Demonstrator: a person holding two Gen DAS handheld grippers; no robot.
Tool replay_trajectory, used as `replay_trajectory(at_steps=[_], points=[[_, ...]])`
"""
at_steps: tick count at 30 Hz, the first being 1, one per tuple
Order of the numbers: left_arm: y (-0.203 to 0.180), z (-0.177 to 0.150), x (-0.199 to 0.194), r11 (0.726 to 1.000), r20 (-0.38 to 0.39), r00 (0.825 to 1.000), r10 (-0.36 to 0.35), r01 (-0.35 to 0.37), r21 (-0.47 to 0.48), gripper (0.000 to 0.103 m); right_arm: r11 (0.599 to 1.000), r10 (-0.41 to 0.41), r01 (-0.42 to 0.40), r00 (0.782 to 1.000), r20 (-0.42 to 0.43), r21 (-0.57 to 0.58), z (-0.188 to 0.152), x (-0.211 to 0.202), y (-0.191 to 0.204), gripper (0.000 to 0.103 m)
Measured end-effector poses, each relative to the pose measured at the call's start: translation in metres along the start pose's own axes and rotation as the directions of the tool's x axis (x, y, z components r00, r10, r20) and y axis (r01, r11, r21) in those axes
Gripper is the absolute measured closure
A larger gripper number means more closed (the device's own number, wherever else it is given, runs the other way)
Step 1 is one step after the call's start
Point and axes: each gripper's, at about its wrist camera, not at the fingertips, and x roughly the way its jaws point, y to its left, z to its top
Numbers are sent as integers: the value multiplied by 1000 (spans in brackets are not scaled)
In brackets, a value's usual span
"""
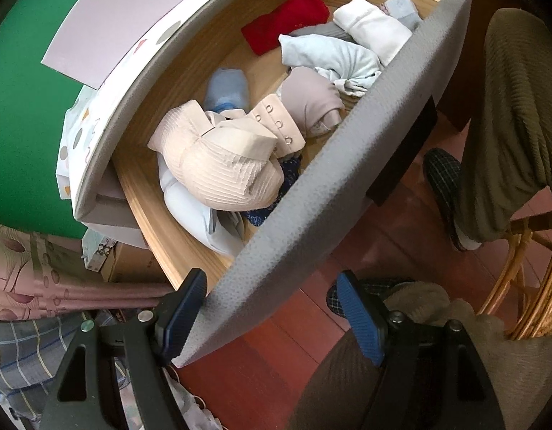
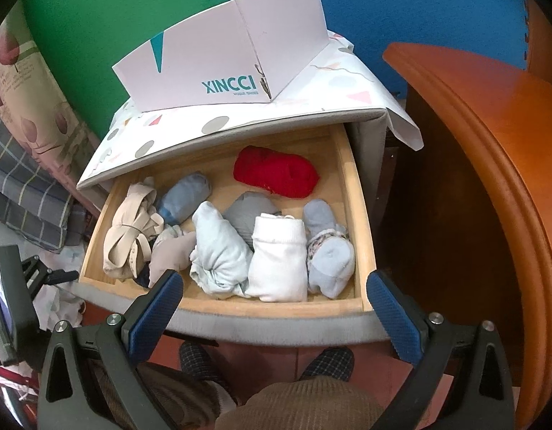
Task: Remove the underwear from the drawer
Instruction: 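Move the left gripper over the beige underwear while the right gripper approaches the white rolled sock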
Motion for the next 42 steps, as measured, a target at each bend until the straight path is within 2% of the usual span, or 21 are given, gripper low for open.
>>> replay_trajectory(at_steps=[6,16,20,22,24,27,31,33,34,36,42], points=[[6,-1,-2,998,1,999,-50,50,-42,27,1000,3,-4,1000,-7,-4,0,2,1,1],[-1,-3,-3,999,2,999,-45,45,-21,27,1000,4,-4,1000,-9,-4,2,3,2,1],[8,-3,-5,994,24,996,-83,84,-75,27,1000,11,-11,1000,-10,1,2,4,1,1],[19,-3,-7,979,51,990,-130,136,-153,27,1000,14,-14,1000,-14,1,2,5,2,1],[32,-4,-9,951,86,980,-179,195,-241,27,1000,15,-15,1000,-15,-3,1,6,2,1],[42,-4,-19,917,153,967,-202,242,-318,27,1000,11,-12,1000,-18,-14,1,7,4,1],[53,1,-33,881,216,958,-189,262,-393,27,1000,2,-2,1000,-23,-29,1,8,8,1],[62,5,-38,853,245,952,-184,279,-441,27,999,-4,3,1000,-24,-40,0,8,10,1],[70,7,-41,831,265,949,-172,285,-478,27,999,-10,9,1000,-25,-48,0,8,11,1],[81,11,-43,801,276,951,-139,272,-534,27,997,-20,17,999,-34,-72,0,8,15,1],[109,21,-34,720,262,959,-108,257,-645,27,980,-31,12,995,-92,-200,11,10,35,1]])
